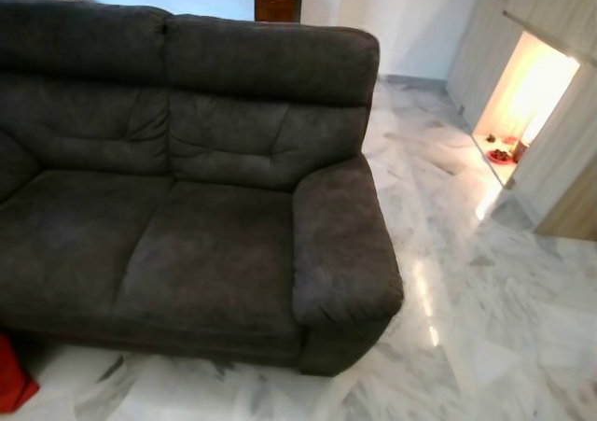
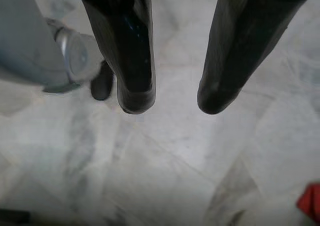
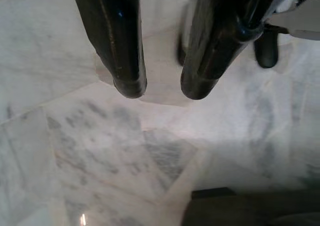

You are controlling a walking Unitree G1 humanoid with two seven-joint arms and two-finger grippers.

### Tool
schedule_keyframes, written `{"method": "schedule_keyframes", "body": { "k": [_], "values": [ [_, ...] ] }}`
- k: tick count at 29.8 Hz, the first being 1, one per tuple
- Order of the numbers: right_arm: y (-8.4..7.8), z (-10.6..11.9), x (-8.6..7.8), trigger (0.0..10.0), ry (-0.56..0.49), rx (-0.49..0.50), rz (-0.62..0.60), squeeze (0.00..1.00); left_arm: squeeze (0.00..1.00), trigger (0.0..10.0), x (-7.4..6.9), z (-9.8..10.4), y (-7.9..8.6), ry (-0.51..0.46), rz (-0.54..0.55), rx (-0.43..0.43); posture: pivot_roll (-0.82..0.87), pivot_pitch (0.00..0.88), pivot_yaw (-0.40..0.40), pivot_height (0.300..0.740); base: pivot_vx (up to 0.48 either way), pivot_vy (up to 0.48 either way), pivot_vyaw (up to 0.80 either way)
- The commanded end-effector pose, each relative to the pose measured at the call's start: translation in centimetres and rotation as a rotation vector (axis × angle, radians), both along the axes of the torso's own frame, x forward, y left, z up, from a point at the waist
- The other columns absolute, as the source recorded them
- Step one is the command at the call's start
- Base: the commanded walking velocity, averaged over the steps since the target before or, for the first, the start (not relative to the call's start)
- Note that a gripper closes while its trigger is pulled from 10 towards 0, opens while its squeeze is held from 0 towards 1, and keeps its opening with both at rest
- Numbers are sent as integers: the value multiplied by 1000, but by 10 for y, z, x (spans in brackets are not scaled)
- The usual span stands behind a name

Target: Move the pillow to the sofa from floor

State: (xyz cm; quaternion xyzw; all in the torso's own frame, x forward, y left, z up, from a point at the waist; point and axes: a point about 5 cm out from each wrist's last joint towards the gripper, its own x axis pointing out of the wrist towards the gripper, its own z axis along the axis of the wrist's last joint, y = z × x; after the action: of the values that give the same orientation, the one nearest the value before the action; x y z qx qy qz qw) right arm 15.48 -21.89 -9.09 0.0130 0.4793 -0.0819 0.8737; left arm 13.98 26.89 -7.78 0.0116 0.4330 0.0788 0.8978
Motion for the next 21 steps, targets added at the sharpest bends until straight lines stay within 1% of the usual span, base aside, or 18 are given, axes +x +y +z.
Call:
{"method": "schedule_keyframes", "body": {
  "k": [1, 8, 10, 14, 21],
  "values": [
    [32, 7, 28, 10000, -70, 129, -47, 0, 0, 10000, 9, -10, -30, 126, -76, -5, 188, 60, -10, 740, 0, 480, 0],
    [33, 6, 28, 10000, -69, 141, -51, 0, 0, 10000, 9, -10, -29, 127, -76, -3, 189, 62, -8, 740, 0, 480, 764],
    [34, 5, 27, 10000, -65, 166, -90, 0, 0, 10000, 9, -10, -29, 126, -77, -3, 190, 61, -8, 740, 0, 480, 0],
    [34, 6, 27, 10000, -67, 165, -77, 0, 0, 10000, 9, -10, -29, 126, -77, -2, 191, 62, -8, 740, 0, 480, 0],
    [34, 6, 27, 10000, -73, 171, -93, 0, 0, 10000, 10, -9, -28, 123, -79, -1, 191, 64, -3, 740, 0, 480, 0]
  ]
}}
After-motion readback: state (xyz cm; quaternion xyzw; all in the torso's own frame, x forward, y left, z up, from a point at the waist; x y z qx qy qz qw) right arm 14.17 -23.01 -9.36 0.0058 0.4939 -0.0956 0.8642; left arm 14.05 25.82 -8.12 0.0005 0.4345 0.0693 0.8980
